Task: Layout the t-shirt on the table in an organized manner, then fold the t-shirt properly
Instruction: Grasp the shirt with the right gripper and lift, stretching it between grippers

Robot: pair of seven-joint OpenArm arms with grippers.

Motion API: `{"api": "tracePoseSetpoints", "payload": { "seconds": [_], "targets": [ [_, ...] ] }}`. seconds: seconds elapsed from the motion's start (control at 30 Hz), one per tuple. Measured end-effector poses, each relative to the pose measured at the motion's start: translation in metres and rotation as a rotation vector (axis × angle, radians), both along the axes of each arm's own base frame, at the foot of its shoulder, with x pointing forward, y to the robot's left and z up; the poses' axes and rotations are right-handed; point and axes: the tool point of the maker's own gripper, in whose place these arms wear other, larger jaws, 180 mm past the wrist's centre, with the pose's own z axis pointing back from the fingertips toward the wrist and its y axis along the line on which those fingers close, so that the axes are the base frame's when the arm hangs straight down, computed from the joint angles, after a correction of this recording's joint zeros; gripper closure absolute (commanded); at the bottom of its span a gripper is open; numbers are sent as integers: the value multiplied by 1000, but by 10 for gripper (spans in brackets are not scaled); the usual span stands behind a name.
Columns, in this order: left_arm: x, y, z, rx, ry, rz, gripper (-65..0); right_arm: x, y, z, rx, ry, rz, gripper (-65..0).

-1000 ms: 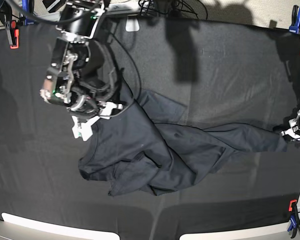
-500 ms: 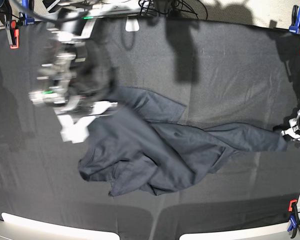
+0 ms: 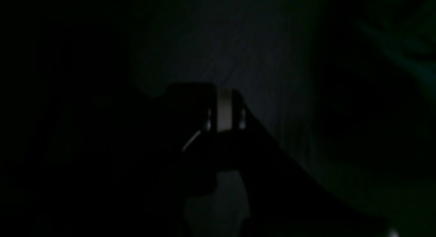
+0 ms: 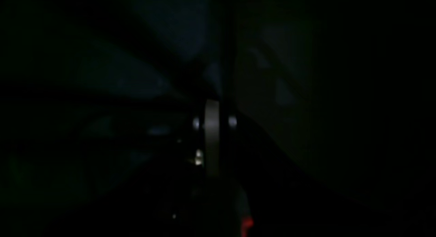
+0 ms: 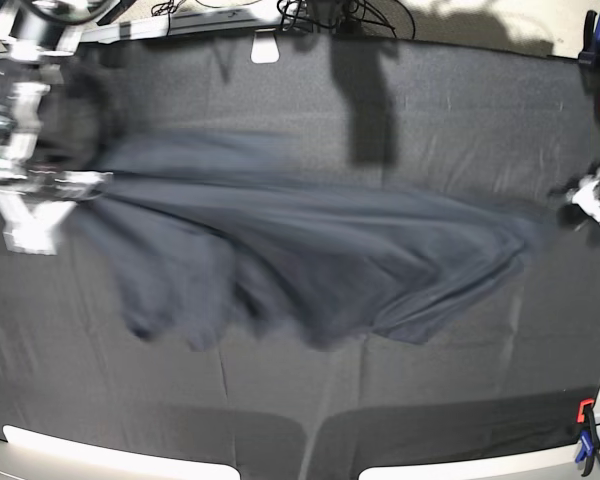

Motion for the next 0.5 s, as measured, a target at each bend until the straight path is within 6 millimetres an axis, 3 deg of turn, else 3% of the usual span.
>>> {"api": "tracePoseSetpoints", "payload": {
  "seconds": [0.07, 0.17, 0.33, 0.43, 0.5],
  "targets": [
    [-20, -2, 6, -42, 35, 5, 0, -9, -12, 5, -14, 14, -7, 0],
    [-27, -17, 37, -109, -70, -27, 0, -16, -30, 14, -60, 31, -9, 0],
    [-35, -37, 67, -91, -171, -59, 0, -17, -28, 13, -45, 27, -6, 0],
    [-33, -53, 77, -92, -204, -93, 0, -14, -25, 14, -28, 16, -2, -160],
    [-31, -61, 83, -96, -225, -107, -77, -15, -26, 14, -30, 18, -2, -242]
  ]
}}
